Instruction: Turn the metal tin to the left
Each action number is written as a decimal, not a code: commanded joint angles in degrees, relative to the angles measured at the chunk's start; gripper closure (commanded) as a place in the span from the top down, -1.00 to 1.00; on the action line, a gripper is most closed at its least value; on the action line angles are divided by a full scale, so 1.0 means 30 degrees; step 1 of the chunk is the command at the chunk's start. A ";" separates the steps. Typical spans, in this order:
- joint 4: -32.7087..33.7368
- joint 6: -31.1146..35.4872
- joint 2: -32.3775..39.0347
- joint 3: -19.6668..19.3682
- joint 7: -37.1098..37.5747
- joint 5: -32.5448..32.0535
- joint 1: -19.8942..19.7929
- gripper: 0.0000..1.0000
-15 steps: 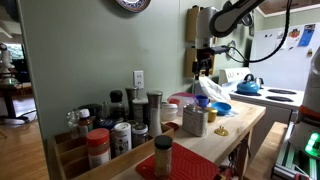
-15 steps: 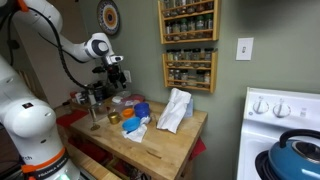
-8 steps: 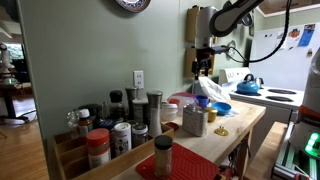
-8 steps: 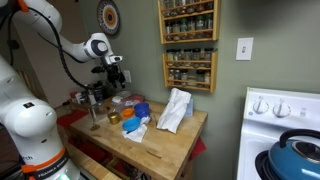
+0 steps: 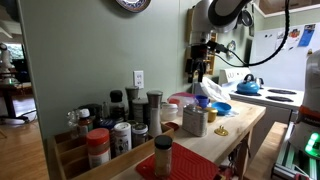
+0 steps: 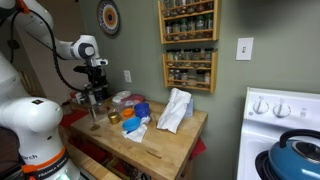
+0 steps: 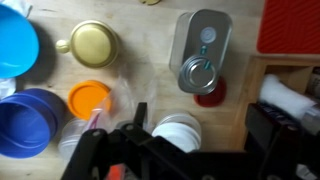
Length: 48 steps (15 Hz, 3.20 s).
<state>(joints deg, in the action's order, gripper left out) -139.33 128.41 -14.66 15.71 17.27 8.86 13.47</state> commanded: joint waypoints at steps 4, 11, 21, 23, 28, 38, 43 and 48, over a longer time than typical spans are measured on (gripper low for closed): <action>0.0037 0.0123 0.0486 0.0428 -0.0414 0.1041 0.0907 1.00; 0.0056 0.0670 0.1749 0.0503 -0.1514 0.1674 0.1293 1.00; -0.0965 0.2980 0.3684 0.0511 -0.3240 0.2412 0.1440 1.00; -0.1164 0.3223 0.3796 0.0531 -0.3109 0.2314 0.1431 1.00; -0.1625 0.4152 0.3940 0.0533 -0.2927 0.2556 0.1422 1.00; -0.1816 0.5250 0.4471 0.0566 -0.1673 0.1398 0.1347 1.00; -0.1986 0.5558 0.3958 0.0569 -0.1634 0.1525 0.1374 1.00; -0.1902 0.5431 0.4093 0.0549 -0.1585 0.1631 0.1353 1.00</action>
<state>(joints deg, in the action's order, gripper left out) -143.97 143.88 -2.12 17.21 11.27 14.25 17.56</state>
